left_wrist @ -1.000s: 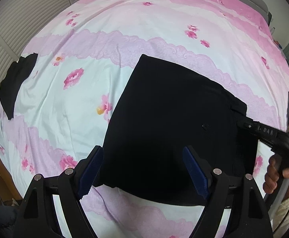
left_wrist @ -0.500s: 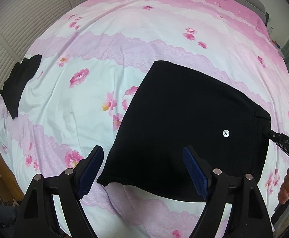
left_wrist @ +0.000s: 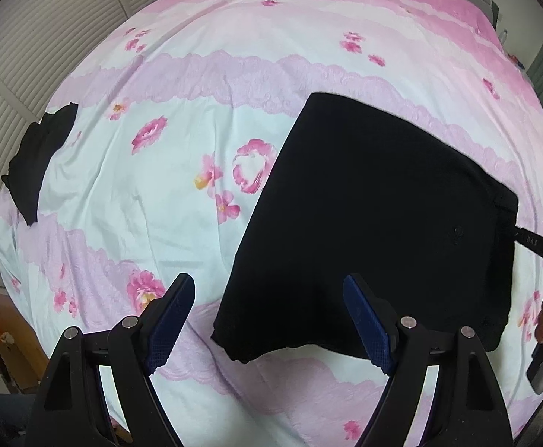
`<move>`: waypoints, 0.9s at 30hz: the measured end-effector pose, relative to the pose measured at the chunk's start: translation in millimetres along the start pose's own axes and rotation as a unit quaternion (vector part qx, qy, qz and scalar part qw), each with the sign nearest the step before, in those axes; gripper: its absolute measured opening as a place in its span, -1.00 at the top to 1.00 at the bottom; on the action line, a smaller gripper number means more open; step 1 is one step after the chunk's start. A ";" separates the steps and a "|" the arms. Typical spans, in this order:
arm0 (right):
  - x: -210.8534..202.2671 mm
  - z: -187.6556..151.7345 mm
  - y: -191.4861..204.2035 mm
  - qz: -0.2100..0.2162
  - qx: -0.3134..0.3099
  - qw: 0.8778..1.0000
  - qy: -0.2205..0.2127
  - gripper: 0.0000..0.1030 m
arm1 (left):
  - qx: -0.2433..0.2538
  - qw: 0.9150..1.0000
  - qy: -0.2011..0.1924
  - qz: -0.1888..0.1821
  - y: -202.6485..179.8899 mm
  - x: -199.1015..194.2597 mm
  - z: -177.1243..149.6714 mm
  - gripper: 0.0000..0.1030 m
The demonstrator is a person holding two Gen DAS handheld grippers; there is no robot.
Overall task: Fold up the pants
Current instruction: 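Open the right gripper and withdraw both grippers from the folded bundle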
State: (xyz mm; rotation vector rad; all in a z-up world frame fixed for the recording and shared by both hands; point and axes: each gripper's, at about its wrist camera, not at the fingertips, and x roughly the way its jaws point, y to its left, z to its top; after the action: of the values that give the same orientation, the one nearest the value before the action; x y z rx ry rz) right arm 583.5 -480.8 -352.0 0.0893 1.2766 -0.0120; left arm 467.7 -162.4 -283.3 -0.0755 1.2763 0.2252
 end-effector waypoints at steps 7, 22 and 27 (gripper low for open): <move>-10.0 -28.2 2.7 -0.058 -0.005 0.998 0.022 -0.10 | 0.009 1.000 0.003 -0.002 11.6 2.3 -13.1 -0.59; -165.5 -152.8 29.4 -0.017 0.002 0.998 -0.065 -0.45 | 0.039 0.994 -0.065 -0.074 56.3 -82.2 -101.6 -0.94; -172.6 -169.7 16.6 0.047 0.057 0.995 -0.064 -0.47 | 0.002 0.993 -0.061 -0.098 74.9 -93.6 -111.2 -0.94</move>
State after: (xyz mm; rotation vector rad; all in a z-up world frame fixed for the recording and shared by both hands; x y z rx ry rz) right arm 372.3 -458.9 -234.7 0.2434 1.1418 -0.0096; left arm 322.1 -121.2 -221.2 -0.1790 1.1393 0.0573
